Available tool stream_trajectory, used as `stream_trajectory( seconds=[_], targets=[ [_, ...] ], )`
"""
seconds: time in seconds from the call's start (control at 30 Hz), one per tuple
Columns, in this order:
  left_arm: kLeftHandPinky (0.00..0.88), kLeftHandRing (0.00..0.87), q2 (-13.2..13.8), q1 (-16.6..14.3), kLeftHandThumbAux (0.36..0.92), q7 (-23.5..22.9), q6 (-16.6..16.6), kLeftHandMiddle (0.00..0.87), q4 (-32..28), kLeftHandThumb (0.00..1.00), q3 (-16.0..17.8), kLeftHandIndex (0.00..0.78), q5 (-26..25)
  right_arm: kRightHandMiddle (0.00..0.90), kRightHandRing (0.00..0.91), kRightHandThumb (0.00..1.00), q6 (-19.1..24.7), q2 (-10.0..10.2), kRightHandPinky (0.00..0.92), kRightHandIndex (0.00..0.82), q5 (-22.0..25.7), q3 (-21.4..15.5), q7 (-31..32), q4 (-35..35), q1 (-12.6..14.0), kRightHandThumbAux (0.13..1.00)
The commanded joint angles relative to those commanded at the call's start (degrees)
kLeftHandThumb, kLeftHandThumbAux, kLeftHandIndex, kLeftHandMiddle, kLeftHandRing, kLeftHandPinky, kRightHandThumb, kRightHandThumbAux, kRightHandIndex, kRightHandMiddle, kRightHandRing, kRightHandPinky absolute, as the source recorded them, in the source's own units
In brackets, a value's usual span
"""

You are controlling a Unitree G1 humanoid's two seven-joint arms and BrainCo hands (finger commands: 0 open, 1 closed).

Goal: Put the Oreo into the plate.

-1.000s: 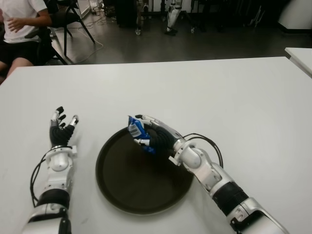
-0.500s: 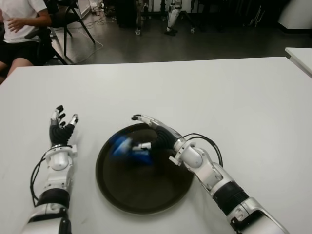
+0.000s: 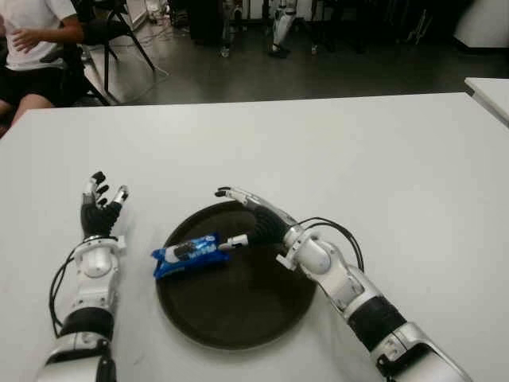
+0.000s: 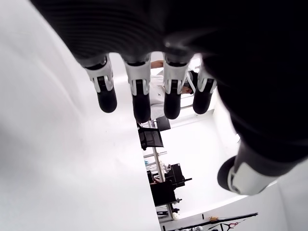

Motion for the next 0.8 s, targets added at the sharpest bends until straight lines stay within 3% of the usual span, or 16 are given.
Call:
stream_trajectory(
  seconds=[0.8],
  targets=[
    [0.023,0.068,0.3,-0.1,0.626,0.5,1.1,0.098,0.1,0.245,-0.2,0.062,0.6,0.0,0.0,0.0,0.8,0.4,0.0,0.0,0.3,-0.4,-0.7,-0.2,0.2,0.587]
  ],
)
